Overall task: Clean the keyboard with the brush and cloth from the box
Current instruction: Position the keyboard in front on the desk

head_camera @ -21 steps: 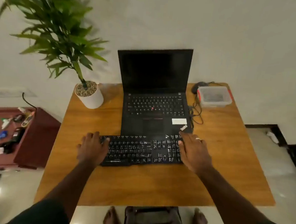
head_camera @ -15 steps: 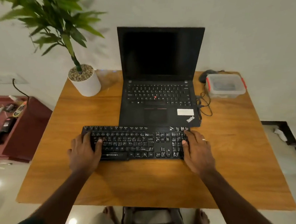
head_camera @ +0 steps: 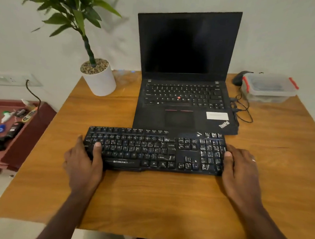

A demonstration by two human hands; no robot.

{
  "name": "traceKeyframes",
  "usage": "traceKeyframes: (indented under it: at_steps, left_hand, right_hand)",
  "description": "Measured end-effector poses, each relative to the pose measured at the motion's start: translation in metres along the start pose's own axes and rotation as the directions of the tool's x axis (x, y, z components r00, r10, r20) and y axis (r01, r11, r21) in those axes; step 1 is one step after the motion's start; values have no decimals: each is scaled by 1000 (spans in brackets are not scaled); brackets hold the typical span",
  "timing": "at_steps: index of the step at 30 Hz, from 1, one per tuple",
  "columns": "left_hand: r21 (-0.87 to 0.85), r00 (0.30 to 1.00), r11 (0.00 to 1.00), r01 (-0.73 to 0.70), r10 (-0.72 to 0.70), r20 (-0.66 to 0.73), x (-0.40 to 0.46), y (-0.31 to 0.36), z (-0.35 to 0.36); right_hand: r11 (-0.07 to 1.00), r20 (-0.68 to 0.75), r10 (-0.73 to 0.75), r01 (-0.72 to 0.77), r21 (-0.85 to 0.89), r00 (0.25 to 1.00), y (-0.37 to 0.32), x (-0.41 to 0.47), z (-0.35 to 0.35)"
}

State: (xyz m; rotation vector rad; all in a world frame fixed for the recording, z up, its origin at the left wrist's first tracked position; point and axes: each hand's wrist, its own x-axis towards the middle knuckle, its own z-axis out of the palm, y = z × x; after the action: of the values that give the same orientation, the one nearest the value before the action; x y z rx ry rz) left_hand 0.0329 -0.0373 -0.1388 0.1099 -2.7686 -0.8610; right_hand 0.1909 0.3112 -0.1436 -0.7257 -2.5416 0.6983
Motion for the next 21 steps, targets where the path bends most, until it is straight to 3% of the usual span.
traceKeyframes:
  at_steps: [6,12,21]
  left_hand:
    - [-116,999,992,-40,38,-15,-5,-2,-2]
    - [-258,1000,966,2,-1,5,-12,-4,-8]
    - [-325,997,943,-69,77,13,-48,-8,-27]
  right_hand:
    - [999,-20,-27,28,46,999,3,1,2]
    - [992,-42,44,-38,120,998,4,3,-1]
    - [989,-24,56,-52,138,998,11,-33,-29]
